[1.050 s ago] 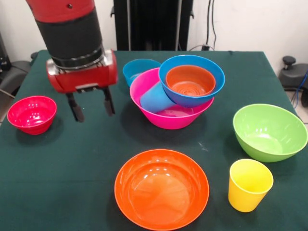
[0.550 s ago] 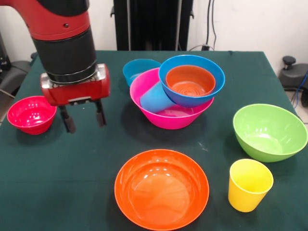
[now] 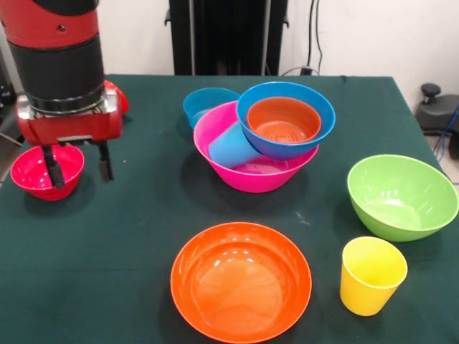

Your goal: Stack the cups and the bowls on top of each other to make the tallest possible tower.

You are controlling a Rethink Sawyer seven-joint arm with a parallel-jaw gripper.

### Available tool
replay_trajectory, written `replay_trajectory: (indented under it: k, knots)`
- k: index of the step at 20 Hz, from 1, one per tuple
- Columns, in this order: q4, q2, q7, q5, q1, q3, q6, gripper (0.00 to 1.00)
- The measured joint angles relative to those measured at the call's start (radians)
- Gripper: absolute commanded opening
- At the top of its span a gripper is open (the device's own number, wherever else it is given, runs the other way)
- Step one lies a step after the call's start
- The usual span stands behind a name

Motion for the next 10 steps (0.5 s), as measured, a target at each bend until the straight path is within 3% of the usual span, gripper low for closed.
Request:
replay_trajectory:
  k: [10]
  knots:
    - [0.072,-0.127,0.0,-0.005,-0.044,-0.003,0.0,1.0]
